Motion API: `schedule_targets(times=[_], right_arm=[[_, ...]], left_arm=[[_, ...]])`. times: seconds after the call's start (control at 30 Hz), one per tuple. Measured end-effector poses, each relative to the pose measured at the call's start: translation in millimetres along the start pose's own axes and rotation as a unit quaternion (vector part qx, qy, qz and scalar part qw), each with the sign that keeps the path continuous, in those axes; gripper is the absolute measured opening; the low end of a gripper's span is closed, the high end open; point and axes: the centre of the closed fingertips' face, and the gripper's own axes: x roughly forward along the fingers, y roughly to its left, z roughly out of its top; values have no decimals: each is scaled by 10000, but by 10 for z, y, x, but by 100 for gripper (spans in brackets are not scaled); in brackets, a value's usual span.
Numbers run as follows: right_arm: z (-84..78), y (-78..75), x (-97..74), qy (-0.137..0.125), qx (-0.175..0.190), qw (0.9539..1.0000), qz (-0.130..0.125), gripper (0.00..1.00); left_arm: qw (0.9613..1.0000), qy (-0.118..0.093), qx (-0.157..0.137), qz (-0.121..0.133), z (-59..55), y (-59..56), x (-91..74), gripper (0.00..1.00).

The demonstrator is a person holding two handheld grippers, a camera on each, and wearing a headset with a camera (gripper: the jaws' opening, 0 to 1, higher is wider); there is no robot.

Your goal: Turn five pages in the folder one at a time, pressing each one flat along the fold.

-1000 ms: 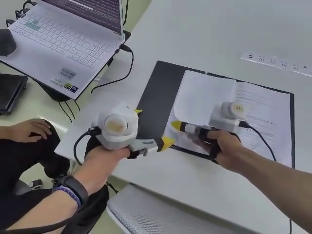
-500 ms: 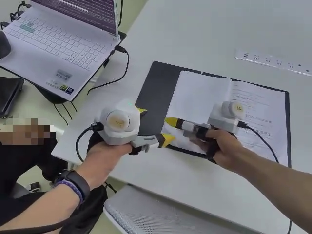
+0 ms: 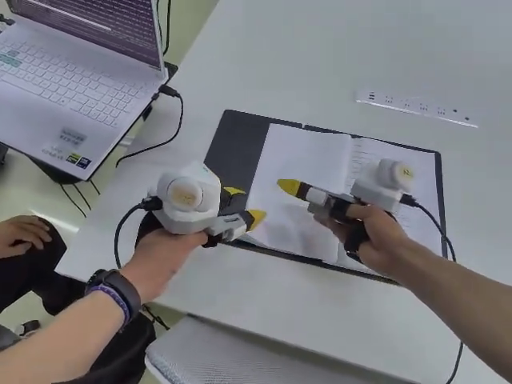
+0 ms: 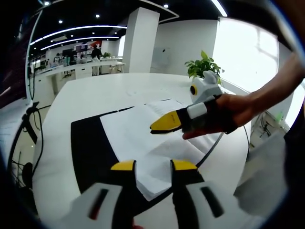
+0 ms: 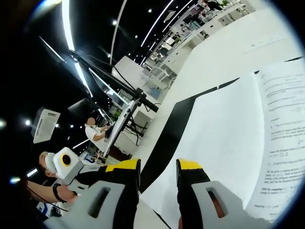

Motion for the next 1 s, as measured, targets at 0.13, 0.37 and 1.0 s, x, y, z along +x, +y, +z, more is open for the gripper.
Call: schedule_targets(times=[0.13,0.37,1.0], right_arm=[[68,-107,-124,-73,-8,9999,-118,27],[118,-294,-304,-134,15,9995,-289,27],[272,-595,-447,-153,10,9991,-397,21]], left_arm=[[9999,120,-17,-8,-101,43,114,21],[9984,570,-2,29,-397,80,278,11],[9922,1099,574,126,-729,61,378,0]])
